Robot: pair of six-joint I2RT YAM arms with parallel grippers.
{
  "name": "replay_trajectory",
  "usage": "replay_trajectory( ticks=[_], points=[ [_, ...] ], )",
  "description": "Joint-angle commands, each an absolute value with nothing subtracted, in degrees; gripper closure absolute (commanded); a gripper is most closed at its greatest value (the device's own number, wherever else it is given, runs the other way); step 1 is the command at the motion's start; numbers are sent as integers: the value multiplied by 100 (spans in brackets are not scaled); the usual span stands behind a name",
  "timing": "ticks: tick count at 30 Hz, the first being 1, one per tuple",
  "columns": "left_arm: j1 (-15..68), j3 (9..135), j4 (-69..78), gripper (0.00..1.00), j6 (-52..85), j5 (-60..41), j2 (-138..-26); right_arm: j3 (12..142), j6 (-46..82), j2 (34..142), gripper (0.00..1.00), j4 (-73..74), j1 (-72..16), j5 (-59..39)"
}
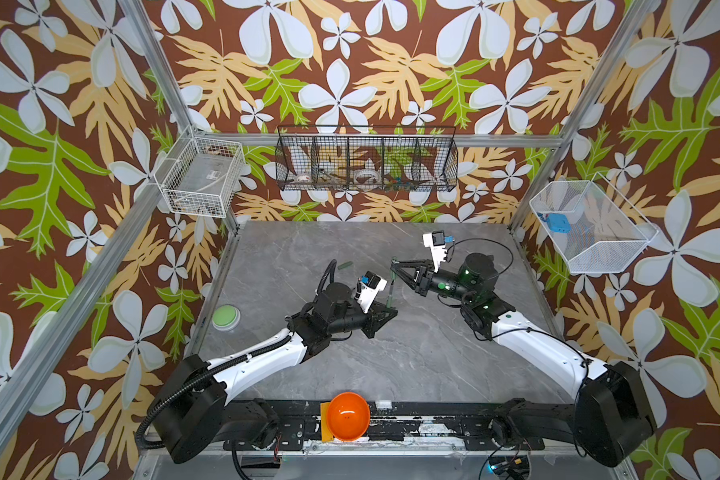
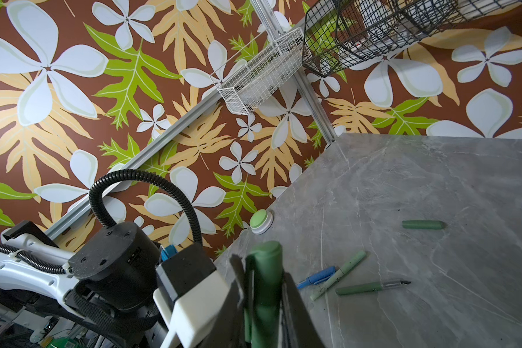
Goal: Insert the pens into the pen caps
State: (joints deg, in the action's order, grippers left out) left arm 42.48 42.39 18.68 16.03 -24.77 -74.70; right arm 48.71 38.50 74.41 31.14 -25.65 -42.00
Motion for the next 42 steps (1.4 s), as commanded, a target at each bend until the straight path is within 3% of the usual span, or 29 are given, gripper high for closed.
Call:
replay_trajectory(
  ticks=[1,9,19,42],
  points=[
    [4253,4313,2101,100,1537,-2479,-7470,4813,3842,7415,80,3287,-2580,-4191],
    [4247,4421,2204,100,1511,-2469,-7521,4652,4164,7421,80,3827,-2587,-4233],
    [4254,4412,2013,100,1441,-2408,-7564,4989,3646,7246,81,3108,-2591,-4012],
    [4253,4403,2048,100,1467,-2440,-7703,4888,3576,7049,80,3094,-2587,-4090]
  ],
)
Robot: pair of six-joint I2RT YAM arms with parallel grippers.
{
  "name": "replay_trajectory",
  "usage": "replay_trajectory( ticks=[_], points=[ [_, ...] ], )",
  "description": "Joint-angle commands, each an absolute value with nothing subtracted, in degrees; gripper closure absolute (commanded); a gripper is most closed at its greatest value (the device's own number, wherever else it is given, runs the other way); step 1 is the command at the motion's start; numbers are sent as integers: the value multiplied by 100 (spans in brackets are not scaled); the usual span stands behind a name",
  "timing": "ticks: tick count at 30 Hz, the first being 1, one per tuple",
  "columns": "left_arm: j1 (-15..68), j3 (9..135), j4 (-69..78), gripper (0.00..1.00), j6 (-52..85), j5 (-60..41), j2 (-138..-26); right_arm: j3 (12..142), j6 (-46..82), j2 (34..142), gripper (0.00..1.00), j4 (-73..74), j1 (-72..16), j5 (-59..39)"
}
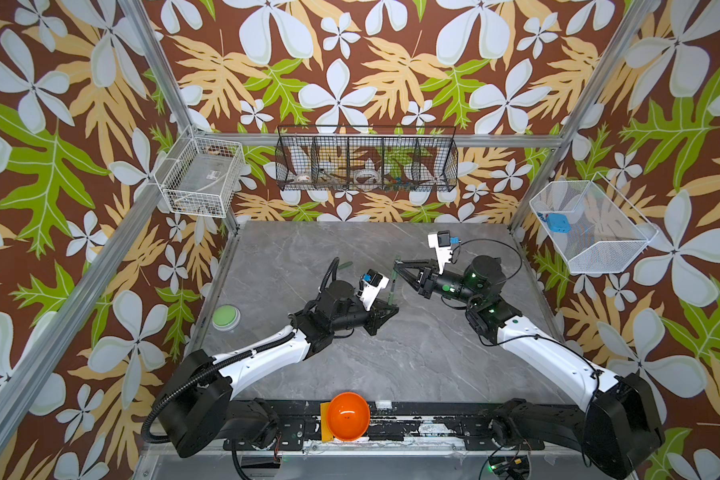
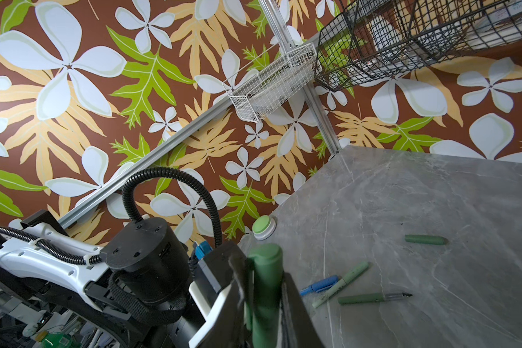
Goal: Insert the pens into the pen caps
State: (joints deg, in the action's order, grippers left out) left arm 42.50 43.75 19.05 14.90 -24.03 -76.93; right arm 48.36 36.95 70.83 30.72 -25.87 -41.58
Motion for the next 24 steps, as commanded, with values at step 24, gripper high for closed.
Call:
replay_trajectory(
  ticks=[24],
  points=[
    [4254,4395,2029,100,1472,-2433,-7681,4910,3108,6891,81,2459,-2590,-3741]
  ],
)
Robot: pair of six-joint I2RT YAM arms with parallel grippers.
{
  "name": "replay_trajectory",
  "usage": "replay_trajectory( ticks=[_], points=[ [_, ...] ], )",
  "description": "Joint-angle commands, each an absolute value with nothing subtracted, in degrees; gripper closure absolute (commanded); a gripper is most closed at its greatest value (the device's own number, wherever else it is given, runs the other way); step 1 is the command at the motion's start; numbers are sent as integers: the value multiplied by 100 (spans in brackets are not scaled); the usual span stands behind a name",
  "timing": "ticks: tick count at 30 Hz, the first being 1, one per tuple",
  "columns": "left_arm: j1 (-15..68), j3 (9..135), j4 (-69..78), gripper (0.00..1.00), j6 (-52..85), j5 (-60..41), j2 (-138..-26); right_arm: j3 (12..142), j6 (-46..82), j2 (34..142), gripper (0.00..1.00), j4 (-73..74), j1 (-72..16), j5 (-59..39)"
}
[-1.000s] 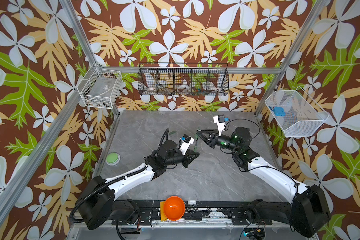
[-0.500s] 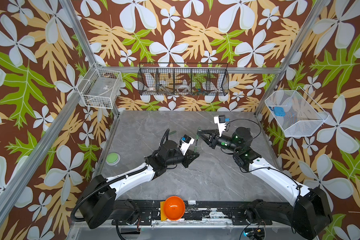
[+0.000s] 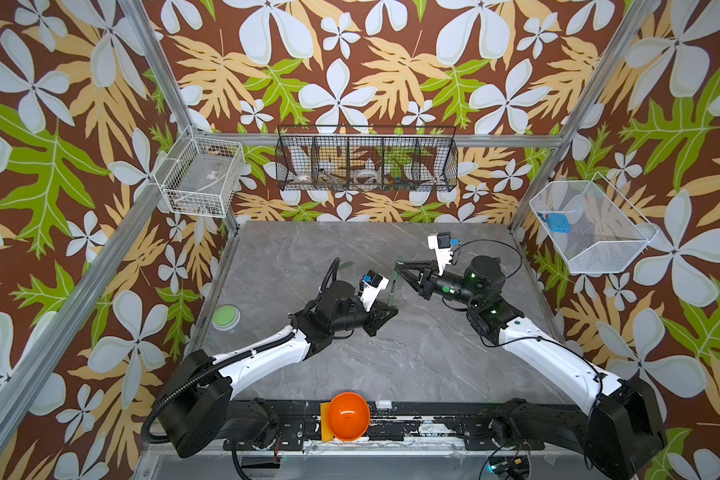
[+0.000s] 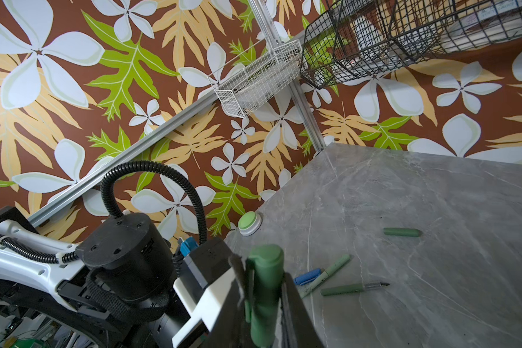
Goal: Insert the pens into the pen caps
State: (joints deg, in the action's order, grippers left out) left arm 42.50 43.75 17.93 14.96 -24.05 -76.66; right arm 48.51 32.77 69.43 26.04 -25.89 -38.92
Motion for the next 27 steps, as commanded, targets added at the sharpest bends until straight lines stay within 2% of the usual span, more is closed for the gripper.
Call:
replay_trajectory(
  ticks=[1,27],
  points=[
    [4254,4386,2018,100,1477,-2429,-7682,4945,3058,6881,81,2397,-2588,-3719],
    [4254,4430,2052,100,1501,-2414,-7725,4847,3255,6889,81,2588,-2586,-4048]
  ],
)
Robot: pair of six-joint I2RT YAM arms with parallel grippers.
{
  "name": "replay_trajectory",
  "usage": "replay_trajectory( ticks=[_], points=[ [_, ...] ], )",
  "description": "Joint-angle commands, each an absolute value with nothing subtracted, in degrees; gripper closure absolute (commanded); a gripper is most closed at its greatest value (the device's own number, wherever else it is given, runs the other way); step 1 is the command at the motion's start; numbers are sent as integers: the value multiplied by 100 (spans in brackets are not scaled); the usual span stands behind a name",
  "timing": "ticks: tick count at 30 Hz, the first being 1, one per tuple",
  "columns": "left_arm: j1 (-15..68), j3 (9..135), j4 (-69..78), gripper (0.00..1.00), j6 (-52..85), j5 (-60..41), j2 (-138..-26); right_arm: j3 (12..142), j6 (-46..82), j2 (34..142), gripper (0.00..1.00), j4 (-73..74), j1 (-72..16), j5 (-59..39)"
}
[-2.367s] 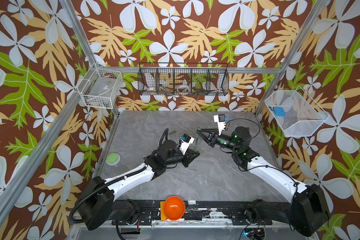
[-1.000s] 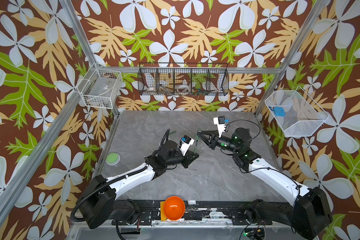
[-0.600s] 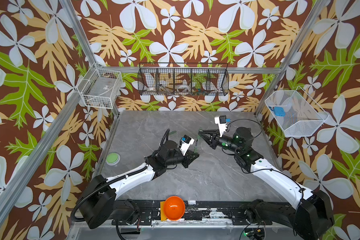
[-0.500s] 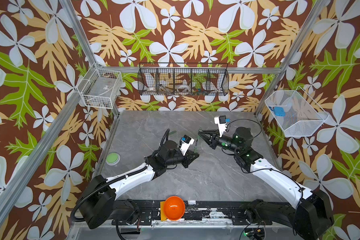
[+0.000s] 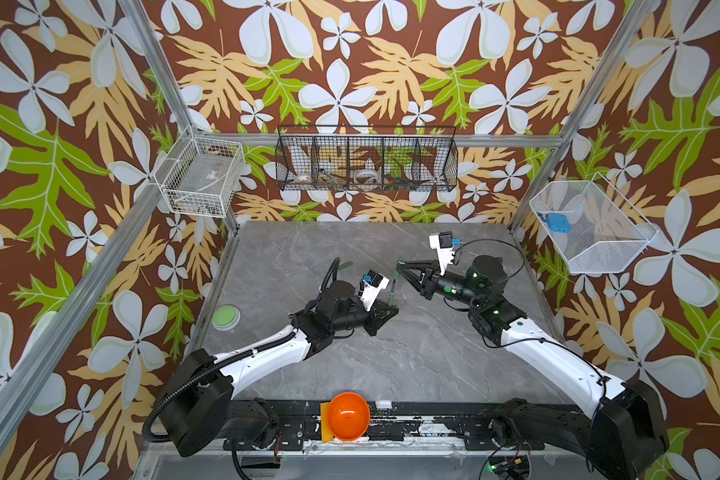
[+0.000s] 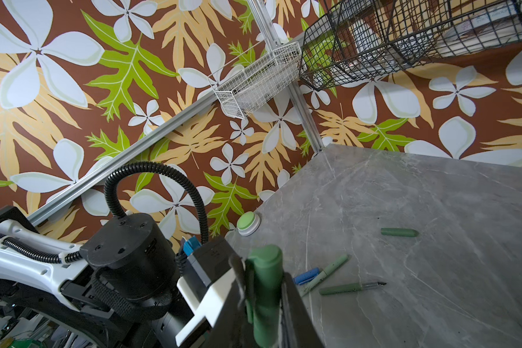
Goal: Insert the pens into the pen caps
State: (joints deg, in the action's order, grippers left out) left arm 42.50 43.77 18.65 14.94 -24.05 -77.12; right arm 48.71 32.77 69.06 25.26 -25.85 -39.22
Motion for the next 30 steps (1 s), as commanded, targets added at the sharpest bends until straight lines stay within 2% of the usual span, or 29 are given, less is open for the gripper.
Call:
replay_trajectory(
  ticks=[1,15,30],
  points=[
    [4250,4430,2062,100,1499,-2416,-7726,4836,3256,6880,81,2570,-2592,-4047],
    [4253,4513,2065,100,1485,-2397,-7749,4799,3136,6902,80,2364,-2623,-4013],
    [4245,4801,1951,100,1334,-2240,-7747,4972,2408,6819,78,1340,-2769,-3760]
  ],
)
